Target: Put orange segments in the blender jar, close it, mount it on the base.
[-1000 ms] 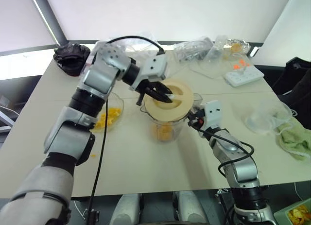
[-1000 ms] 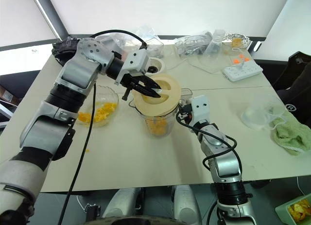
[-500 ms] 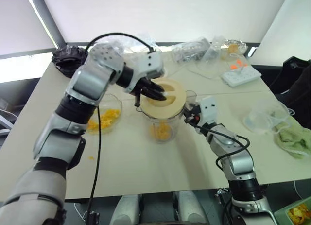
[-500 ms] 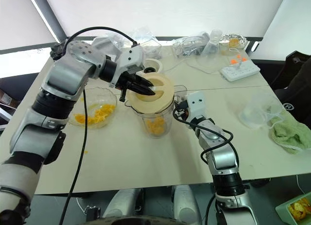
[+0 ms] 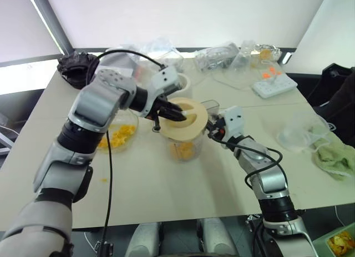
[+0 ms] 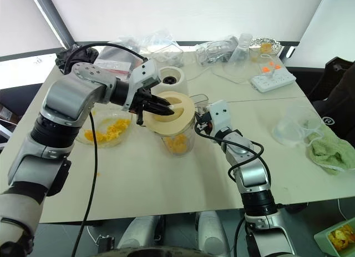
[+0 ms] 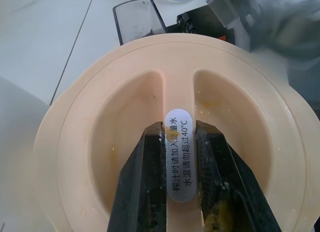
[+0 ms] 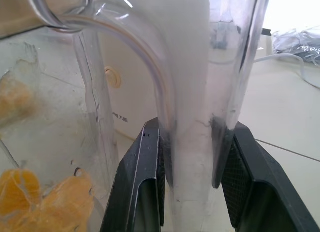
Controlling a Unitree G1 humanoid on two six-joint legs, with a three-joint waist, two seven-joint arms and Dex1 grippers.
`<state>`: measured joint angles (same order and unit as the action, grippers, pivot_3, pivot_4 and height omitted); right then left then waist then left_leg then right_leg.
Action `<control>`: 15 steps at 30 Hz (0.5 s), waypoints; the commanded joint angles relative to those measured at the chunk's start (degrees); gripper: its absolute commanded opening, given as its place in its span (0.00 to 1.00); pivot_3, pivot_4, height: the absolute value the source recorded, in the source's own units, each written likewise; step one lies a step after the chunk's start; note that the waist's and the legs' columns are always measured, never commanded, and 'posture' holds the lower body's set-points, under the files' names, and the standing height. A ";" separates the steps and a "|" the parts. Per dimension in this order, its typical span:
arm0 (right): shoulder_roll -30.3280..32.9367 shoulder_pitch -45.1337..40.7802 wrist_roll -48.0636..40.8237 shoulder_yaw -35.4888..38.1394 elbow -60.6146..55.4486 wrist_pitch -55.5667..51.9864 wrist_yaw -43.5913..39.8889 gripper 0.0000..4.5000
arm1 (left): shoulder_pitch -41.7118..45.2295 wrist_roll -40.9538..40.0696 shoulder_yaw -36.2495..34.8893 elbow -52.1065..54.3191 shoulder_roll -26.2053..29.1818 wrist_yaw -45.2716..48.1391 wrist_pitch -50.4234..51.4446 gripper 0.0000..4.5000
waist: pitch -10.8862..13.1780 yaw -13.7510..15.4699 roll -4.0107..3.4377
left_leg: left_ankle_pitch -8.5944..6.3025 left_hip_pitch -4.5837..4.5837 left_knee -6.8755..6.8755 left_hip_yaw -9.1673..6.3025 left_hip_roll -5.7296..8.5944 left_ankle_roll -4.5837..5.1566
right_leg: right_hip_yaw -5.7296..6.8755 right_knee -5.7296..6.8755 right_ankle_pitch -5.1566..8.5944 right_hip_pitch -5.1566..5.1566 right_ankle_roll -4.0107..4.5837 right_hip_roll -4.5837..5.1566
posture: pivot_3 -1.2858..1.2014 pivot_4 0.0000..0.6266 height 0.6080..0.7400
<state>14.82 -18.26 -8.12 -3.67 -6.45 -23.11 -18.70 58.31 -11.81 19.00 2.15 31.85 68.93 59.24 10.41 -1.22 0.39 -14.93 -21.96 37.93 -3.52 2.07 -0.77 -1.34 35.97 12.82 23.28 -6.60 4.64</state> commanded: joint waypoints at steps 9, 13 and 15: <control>-0.51 0.56 0.74 1.64 -3.66 3.23 2.20 0.20 | 0.62 1.46 1.67 -8.38 -4.27 -15.99 23.17 0.06 | -0.07 0.42 -0.04 | 0.00 0.18 0.00 -0.05 0.02 0.00 | 0.02 -0.07 0.17 -0.24 -0.24 0.04 | 0.52 0.24 1.00; -0.72 1.86 1.18 1.90 -4.16 3.94 3.23 0.20 | 1.27 -0.10 0.75 -7.67 -5.03 -18.49 25.74 0.06 | -0.10 0.45 -0.08 | -0.01 0.20 -0.05 -0.05 0.02 -0.01 | 0.02 -0.12 0.22 -0.26 -0.32 0.08 | 0.52 0.24 1.00; -0.73 2.34 1.06 2.02 -4.59 4.00 3.46 0.20 | 1.16 -0.41 0.76 -6.95 -4.94 -19.50 24.18 0.06 | -0.12 0.47 -0.11 | -0.01 0.20 -0.09 -0.05 0.04 -0.01 | 0.02 -0.16 0.22 -0.26 -0.33 0.11 | 0.52 0.24 1.00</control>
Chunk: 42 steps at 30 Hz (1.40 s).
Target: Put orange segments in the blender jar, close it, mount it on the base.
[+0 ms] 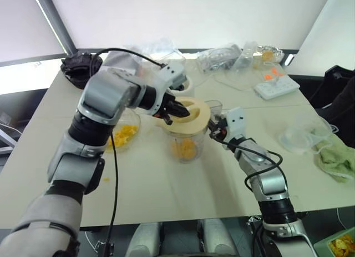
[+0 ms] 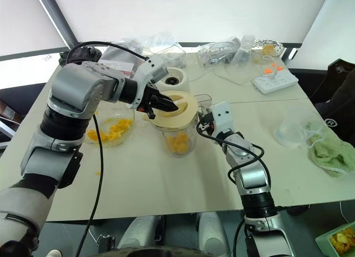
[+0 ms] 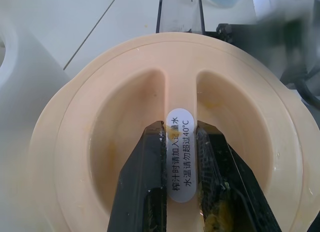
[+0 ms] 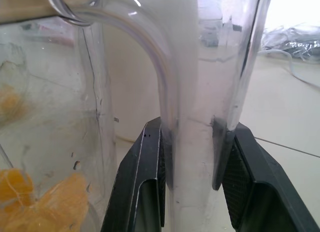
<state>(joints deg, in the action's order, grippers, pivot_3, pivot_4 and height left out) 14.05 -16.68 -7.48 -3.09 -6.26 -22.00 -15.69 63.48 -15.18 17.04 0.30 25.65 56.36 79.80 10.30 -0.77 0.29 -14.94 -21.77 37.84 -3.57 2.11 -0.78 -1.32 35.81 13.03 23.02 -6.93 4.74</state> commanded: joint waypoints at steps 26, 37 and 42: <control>1.56 5.52 0.77 1.31 -8.77 1.38 0.81 0.20 | -0.45 -13.39 -30.19 -0.04 -9.93 -20.49 -9.51 1.00 | 0.17 -0.04 0.04 | 0.08 -0.74 -0.74 0.05 0.17 -0.13 | 0.00 -0.50 -0.27 0.85 -0.01 0.16 | 0.52 0.24 1.00; 1.59 0.58 -6.71 10.54 -13.28 -6.81 2.48 0.20 | -21.50 -18.95 -36.05 13.04 2.45 -17.79 -13.87 1.00 | 0.30 -0.22 0.02 | 0.13 -0.72 -0.78 0.11 0.14 -0.23 | -0.10 -0.37 -0.31 0.95 0.06 0.15 | 0.52 0.24 1.00; 4.30 -6.56 -11.99 17.55 -15.38 -14.79 3.31 0.20 | -35.73 -21.31 -36.54 21.22 2.38 -19.11 -17.14 1.00 | 0.61 0.23 0.24 | 0.18 -1.04 -0.75 0.16 0.11 -0.31 | -0.13 -0.28 -0.40 1.38 0.19 0.19 | 0.52 0.24 1.00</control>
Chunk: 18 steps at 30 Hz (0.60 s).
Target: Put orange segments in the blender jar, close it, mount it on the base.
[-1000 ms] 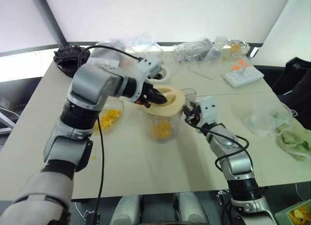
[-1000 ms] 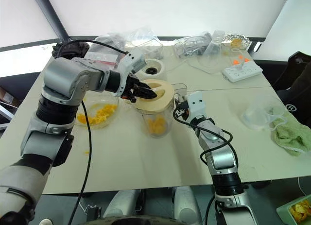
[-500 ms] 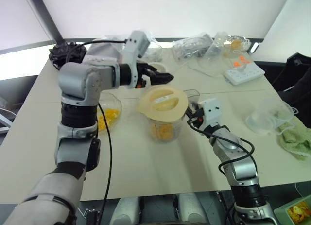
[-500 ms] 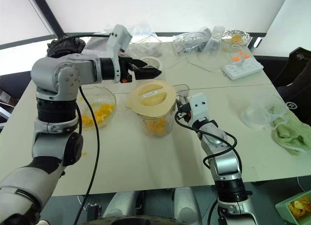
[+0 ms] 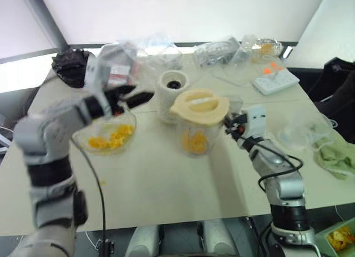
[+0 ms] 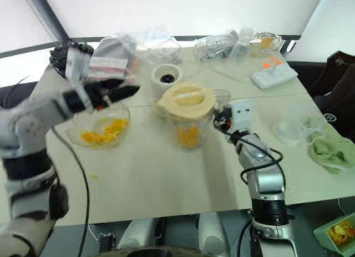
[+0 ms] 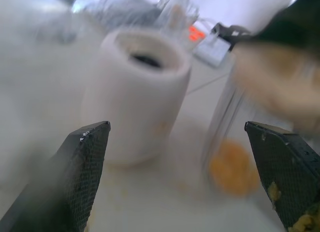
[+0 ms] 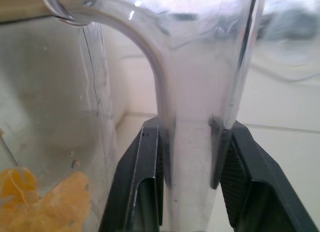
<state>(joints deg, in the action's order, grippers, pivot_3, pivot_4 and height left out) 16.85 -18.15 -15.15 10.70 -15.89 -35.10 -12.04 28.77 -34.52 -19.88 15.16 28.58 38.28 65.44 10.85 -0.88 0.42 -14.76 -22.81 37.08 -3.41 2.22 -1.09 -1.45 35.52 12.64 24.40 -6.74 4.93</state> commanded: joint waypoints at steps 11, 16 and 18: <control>12.55 -34.56 -5.11 5.26 11.49 -7.54 -1.96 0.20 | -15.56 -2.85 5.59 17.77 -2.59 -3.55 -9.28 1.00 | 0.13 0.08 0.07 | 0.18 -0.41 0.05 -0.04 -0.03 -0.26 | 0.20 -0.12 -0.11 0.25 0.21 -0.07 | 0.52 0.24 1.00; 9.89 -49.23 -2.02 0.94 29.11 -2.05 -2.64 0.20 | -20.14 -2.13 6.49 19.94 -3.87 -5.73 -13.64 1.00 | 0.14 -0.51 0.05 | 0.18 -0.42 -0.01 0.03 -0.08 -0.25 | 0.13 -0.12 -0.17 0.35 0.28 -0.23 | 0.52 0.24 1.00; 6.98 -53.33 -0.45 -0.66 36.78 2.03 -2.39 0.20 | -21.33 -2.15 5.92 20.26 -4.82 -7.45 -15.07 1.00 | 0.14 -0.66 0.04 | 0.18 -0.44 -0.01 0.04 -0.10 -0.26 | 0.16 -0.08 -0.19 0.37 0.31 -0.30 | 0.52 0.24 1.00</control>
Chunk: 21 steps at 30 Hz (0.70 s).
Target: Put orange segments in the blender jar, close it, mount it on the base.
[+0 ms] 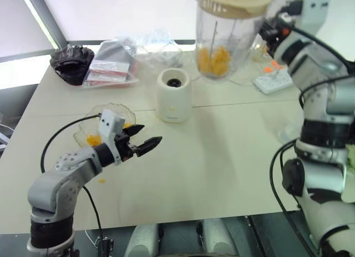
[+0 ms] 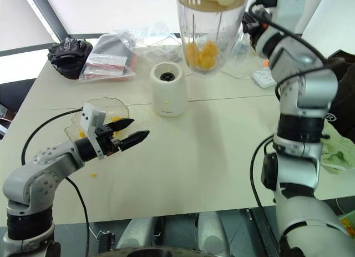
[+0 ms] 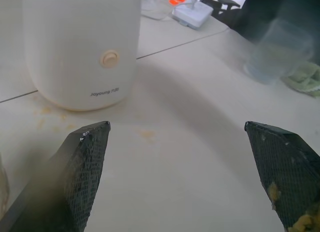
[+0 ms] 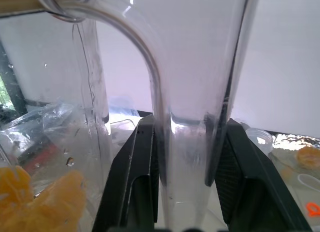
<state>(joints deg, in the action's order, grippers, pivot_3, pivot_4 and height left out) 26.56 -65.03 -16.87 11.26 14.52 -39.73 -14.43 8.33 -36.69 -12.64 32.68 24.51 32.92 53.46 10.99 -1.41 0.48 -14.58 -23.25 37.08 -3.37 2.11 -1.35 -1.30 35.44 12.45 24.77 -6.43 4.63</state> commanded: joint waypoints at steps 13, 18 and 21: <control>-11.38 -15.57 4.79 -2.69 31.86 23.93 -1.08 0.20 | -5.33 -0.12 0.08 6.09 -1.04 -9.14 -6.41 1.00 | 0.00 0.33 -0.01 | 0.01 -0.17 -0.02 -0.07 0.06 -0.02 | 0.01 0.00 -0.04 0.16 0.01 0.08 | 0.52 0.24 1.00; -12.36 -15.74 5.78 -2.90 36.81 26.98 -1.12 0.20 | -5.64 -0.02 0.50 5.96 -0.43 -9.90 -7.04 1.00 | 0.00 0.25 -0.01 | 0.02 -0.16 -0.02 -0.06 0.06 -0.04 | 0.03 0.04 -0.04 0.16 0.02 0.04 | 0.52 0.24 1.00; -12.84 -15.15 6.47 -3.45 37.96 27.95 -1.20 0.20 | -6.00 0.41 1.08 6.10 -0.33 -10.40 -7.28 1.00 | 0.00 0.13 -0.02 | 0.03 -0.15 -0.01 -0.06 0.05 -0.05 | 0.02 0.06 -0.05 0.16 0.02 0.04 | 0.52 0.24 1.00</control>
<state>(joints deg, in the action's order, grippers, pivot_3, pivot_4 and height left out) 13.93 -77.43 -10.33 7.29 53.39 -13.63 -15.62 2.58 -36.49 -11.89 36.38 23.65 22.89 47.81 10.99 -1.28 0.46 -14.55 -23.38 37.07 -3.43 2.16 -1.40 -1.28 35.51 12.39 24.93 -6.39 4.67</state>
